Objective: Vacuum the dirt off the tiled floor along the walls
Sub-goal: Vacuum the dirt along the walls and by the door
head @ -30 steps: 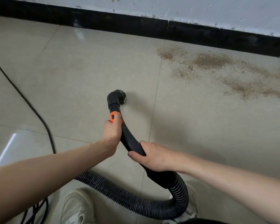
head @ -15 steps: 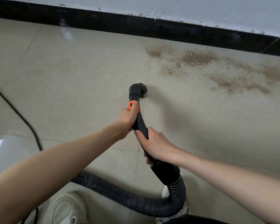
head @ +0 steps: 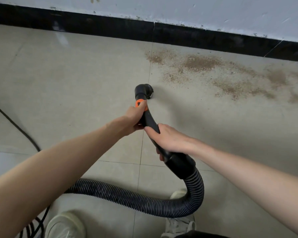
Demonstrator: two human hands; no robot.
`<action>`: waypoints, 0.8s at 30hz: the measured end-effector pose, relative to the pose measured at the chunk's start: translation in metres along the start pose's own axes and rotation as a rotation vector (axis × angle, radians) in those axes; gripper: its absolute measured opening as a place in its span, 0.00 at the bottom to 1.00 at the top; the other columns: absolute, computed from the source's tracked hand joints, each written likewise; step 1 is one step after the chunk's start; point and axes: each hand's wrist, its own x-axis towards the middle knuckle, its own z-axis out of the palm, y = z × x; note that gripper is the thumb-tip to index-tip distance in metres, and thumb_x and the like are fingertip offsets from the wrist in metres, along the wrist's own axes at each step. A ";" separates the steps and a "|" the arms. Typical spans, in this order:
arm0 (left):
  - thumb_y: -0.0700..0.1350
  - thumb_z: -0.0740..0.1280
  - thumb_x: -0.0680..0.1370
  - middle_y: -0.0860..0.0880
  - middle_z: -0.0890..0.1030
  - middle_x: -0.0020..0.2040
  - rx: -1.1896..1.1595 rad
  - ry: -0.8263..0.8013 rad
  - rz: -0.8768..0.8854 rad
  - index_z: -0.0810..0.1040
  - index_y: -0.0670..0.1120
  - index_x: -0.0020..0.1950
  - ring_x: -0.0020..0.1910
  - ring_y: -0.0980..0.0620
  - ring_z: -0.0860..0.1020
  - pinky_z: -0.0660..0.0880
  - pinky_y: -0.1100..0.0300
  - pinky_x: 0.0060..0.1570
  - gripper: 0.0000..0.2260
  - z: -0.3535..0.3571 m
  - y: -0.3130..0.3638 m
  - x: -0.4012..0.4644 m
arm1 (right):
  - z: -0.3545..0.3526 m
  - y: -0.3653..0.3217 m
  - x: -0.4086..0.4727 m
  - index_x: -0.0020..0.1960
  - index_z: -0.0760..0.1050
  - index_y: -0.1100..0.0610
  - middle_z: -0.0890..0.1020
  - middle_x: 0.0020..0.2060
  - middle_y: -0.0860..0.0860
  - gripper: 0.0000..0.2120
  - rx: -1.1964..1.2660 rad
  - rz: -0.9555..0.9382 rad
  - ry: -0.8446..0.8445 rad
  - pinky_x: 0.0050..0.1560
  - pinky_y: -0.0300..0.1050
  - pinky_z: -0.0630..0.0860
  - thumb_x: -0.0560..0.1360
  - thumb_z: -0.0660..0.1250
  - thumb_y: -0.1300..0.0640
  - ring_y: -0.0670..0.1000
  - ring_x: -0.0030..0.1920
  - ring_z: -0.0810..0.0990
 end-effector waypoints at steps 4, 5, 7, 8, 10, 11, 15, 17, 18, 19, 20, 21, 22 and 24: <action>0.52 0.60 0.77 0.48 0.70 0.34 -0.084 -0.014 -0.049 0.69 0.44 0.41 0.31 0.51 0.71 0.69 0.66 0.21 0.12 0.006 -0.021 -0.008 | 0.005 0.006 -0.016 0.43 0.62 0.58 0.78 0.28 0.55 0.20 -0.017 0.036 -0.055 0.20 0.38 0.71 0.81 0.55 0.41 0.54 0.23 0.79; 0.51 0.60 0.76 0.48 0.69 0.33 -0.092 -0.017 -0.054 0.68 0.44 0.40 0.30 0.51 0.70 0.69 0.66 0.21 0.12 0.008 -0.021 -0.011 | 0.004 0.005 -0.019 0.43 0.63 0.58 0.79 0.28 0.55 0.20 -0.026 0.049 -0.056 0.21 0.37 0.71 0.81 0.54 0.41 0.55 0.24 0.79; 0.50 0.59 0.75 0.48 0.68 0.32 -0.082 -0.017 -0.066 0.67 0.45 0.38 0.29 0.51 0.69 0.67 0.67 0.21 0.11 0.014 -0.020 -0.016 | 0.002 0.004 -0.026 0.44 0.63 0.59 0.80 0.28 0.55 0.21 -0.027 0.078 -0.067 0.21 0.37 0.71 0.81 0.54 0.40 0.57 0.26 0.80; 0.50 0.59 0.75 0.48 0.68 0.32 -0.072 -0.014 -0.073 0.67 0.45 0.38 0.29 0.51 0.69 0.67 0.67 0.20 0.10 0.016 -0.021 -0.018 | 0.001 0.004 -0.031 0.44 0.64 0.59 0.80 0.28 0.55 0.21 -0.012 0.091 -0.082 0.22 0.38 0.72 0.81 0.54 0.40 0.57 0.26 0.80; 0.50 0.59 0.76 0.48 0.68 0.32 -0.065 -0.011 -0.091 0.67 0.45 0.39 0.29 0.50 0.69 0.67 0.67 0.18 0.11 0.017 -0.027 -0.024 | 0.001 0.005 -0.041 0.44 0.63 0.58 0.79 0.28 0.54 0.20 0.024 0.104 -0.125 0.23 0.39 0.73 0.81 0.54 0.40 0.56 0.26 0.80; 0.51 0.59 0.76 0.47 0.68 0.32 -0.062 -0.010 -0.097 0.67 0.45 0.39 0.29 0.50 0.70 0.67 0.67 0.18 0.11 0.015 -0.031 -0.026 | 0.002 0.006 -0.045 0.44 0.63 0.57 0.79 0.28 0.54 0.20 0.025 0.103 -0.143 0.23 0.39 0.73 0.81 0.54 0.40 0.55 0.25 0.80; 0.51 0.59 0.76 0.47 0.69 0.33 -0.037 -0.037 -0.115 0.68 0.44 0.40 0.30 0.50 0.71 0.68 0.66 0.19 0.12 0.009 -0.031 -0.030 | 0.004 0.002 -0.048 0.44 0.63 0.58 0.79 0.29 0.54 0.21 -0.003 0.106 -0.134 0.24 0.39 0.74 0.81 0.53 0.40 0.54 0.25 0.80; 0.52 0.59 0.77 0.47 0.70 0.34 -0.041 -0.077 -0.120 0.68 0.44 0.41 0.31 0.50 0.72 0.70 0.64 0.21 0.12 0.008 -0.020 -0.027 | 0.003 -0.002 -0.041 0.44 0.62 0.58 0.79 0.29 0.54 0.21 0.000 0.115 -0.089 0.24 0.39 0.73 0.81 0.54 0.40 0.54 0.24 0.79; 0.52 0.59 0.78 0.47 0.71 0.35 -0.050 -0.089 -0.124 0.68 0.44 0.41 0.32 0.50 0.72 0.70 0.63 0.23 0.12 0.009 -0.014 -0.024 | 0.002 -0.005 -0.036 0.43 0.63 0.58 0.79 0.29 0.55 0.21 -0.006 0.115 -0.066 0.24 0.39 0.73 0.82 0.54 0.41 0.55 0.24 0.79; 0.52 0.59 0.78 0.47 0.71 0.36 -0.070 -0.099 -0.126 0.68 0.44 0.42 0.33 0.50 0.72 0.71 0.61 0.26 0.12 0.008 -0.009 -0.021 | 0.000 -0.008 -0.030 0.43 0.63 0.58 0.78 0.29 0.55 0.21 -0.020 0.112 -0.045 0.24 0.39 0.73 0.82 0.54 0.41 0.55 0.24 0.79; 0.52 0.59 0.79 0.47 0.71 0.37 -0.100 -0.110 -0.127 0.68 0.43 0.43 0.34 0.50 0.73 0.71 0.60 0.28 0.13 0.007 -0.005 -0.017 | -0.002 -0.010 -0.023 0.43 0.63 0.59 0.78 0.29 0.56 0.21 -0.042 0.107 -0.027 0.23 0.38 0.73 0.82 0.54 0.41 0.56 0.24 0.79; 0.53 0.59 0.79 0.47 0.71 0.38 -0.130 -0.120 -0.126 0.69 0.43 0.44 0.36 0.50 0.73 0.72 0.59 0.31 0.13 0.006 -0.001 -0.014 | -0.004 -0.013 -0.015 0.43 0.63 0.59 0.78 0.29 0.56 0.21 -0.068 0.102 -0.013 0.23 0.38 0.72 0.82 0.54 0.42 0.56 0.24 0.78; 0.54 0.59 0.80 0.47 0.72 0.40 -0.140 -0.127 -0.122 0.69 0.43 0.46 0.38 0.50 0.74 0.74 0.60 0.35 0.14 0.004 0.002 -0.009 | -0.007 -0.015 -0.007 0.42 0.63 0.58 0.78 0.29 0.56 0.20 -0.094 0.098 -0.002 0.22 0.37 0.71 0.82 0.54 0.42 0.55 0.23 0.78; 0.56 0.58 0.80 0.47 0.74 0.41 -0.106 -0.104 -0.099 0.69 0.44 0.47 0.41 0.51 0.74 0.72 0.59 0.44 0.15 0.000 0.007 0.001 | -0.014 -0.022 0.007 0.42 0.63 0.58 0.77 0.28 0.56 0.20 -0.119 0.088 0.005 0.21 0.35 0.70 0.81 0.54 0.42 0.55 0.22 0.78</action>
